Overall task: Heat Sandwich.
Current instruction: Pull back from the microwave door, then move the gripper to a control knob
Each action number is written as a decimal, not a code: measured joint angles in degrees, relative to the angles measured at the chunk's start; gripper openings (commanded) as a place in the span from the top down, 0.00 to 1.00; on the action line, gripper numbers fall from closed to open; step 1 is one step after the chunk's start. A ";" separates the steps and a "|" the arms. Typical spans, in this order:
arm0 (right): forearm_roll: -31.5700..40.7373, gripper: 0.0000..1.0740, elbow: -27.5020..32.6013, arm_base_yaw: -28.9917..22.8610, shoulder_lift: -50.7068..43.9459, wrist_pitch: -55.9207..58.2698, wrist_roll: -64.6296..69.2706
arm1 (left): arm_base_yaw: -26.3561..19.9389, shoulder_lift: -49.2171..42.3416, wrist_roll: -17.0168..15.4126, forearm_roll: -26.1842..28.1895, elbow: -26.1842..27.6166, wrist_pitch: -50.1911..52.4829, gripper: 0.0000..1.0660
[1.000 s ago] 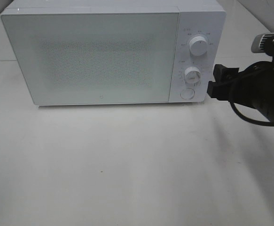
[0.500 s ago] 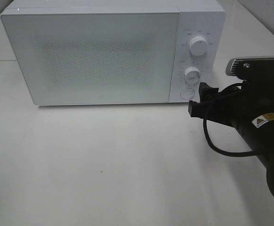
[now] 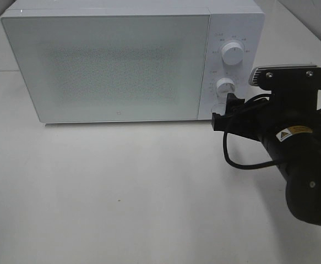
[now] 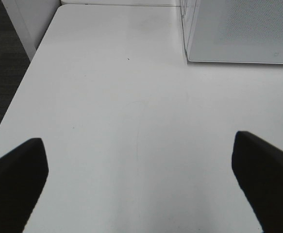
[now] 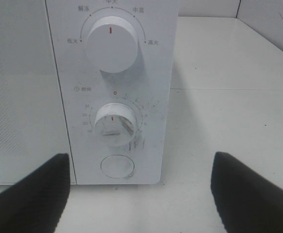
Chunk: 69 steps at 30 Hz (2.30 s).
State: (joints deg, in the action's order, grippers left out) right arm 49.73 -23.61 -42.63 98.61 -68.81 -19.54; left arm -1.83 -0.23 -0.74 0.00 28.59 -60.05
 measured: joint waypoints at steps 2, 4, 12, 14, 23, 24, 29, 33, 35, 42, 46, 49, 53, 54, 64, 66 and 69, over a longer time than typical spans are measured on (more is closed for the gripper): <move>-0.57 0.29 -1.38 0.80 1.26 0.11 -0.06 | 0.00 0.00 0.00 0.00 0.00 0.00 0.08; -1.49 0.29 -2.64 1.55 2.35 0.11 -0.06 | 0.00 0.00 0.00 0.00 0.00 0.00 0.08; -3.95 0.29 -8.48 3.95 7.28 2.01 -0.06 | 0.00 0.00 0.00 0.00 0.00 0.00 0.08; -4.53 0.29 -9.74 4.47 8.54 2.52 0.00 | 0.00 0.00 0.00 0.00 0.00 0.00 0.08; -6.42 0.29 -14.38 7.05 12.89 4.07 0.63 | 0.00 0.00 0.00 0.00 0.00 0.00 0.08; -6.65 0.29 -14.84 7.33 13.41 4.30 0.63 | 0.00 0.00 0.00 0.00 0.00 0.00 0.08; -7.85 0.29 -17.30 8.77 15.41 5.39 0.86 | 0.00 0.00 0.00 0.00 0.00 0.00 0.08; -8.94 0.29 -19.19 9.91 16.56 5.84 0.92 | 0.00 0.00 0.00 0.00 0.00 0.00 0.08; -9.68 0.29 -19.82 10.08 17.19 6.93 0.97 | 0.00 0.00 0.00 0.00 0.00 0.00 0.08; -9.68 0.29 -20.00 10.20 17.48 7.68 1.89 | 0.00 0.00 0.00 0.00 0.00 0.00 0.08; -9.74 0.30 -20.00 10.20 17.48 7.73 1.95 | 0.00 0.00 0.00 0.00 0.00 0.00 0.08; -9.74 0.30 -20.00 10.20 17.48 7.79 1.95 | 0.00 0.00 0.00 0.00 0.00 0.00 0.08; -9.74 0.30 -20.00 10.20 17.42 7.91 1.95 | 0.00 0.00 0.00 0.00 0.00 0.00 0.08; -9.63 0.30 -20.00 10.14 17.36 8.08 1.95 | 0.00 0.00 0.00 0.00 0.00 0.00 0.08; -9.22 0.30 -19.88 10.03 17.19 7.56 1.89 | 0.00 0.00 0.00 0.00 0.00 0.00 0.08; -9.17 0.30 -19.88 10.03 17.19 7.56 1.89 | 0.00 0.00 0.00 0.00 0.00 0.00 0.08; -8.82 0.30 -19.71 10.03 17.19 7.22 1.89 | 0.00 0.00 0.00 0.00 0.00 0.00 0.08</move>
State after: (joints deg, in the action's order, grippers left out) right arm 40.91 -43.32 -32.60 115.79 -61.59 -17.65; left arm -1.83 -0.23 -0.74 0.00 28.59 -60.05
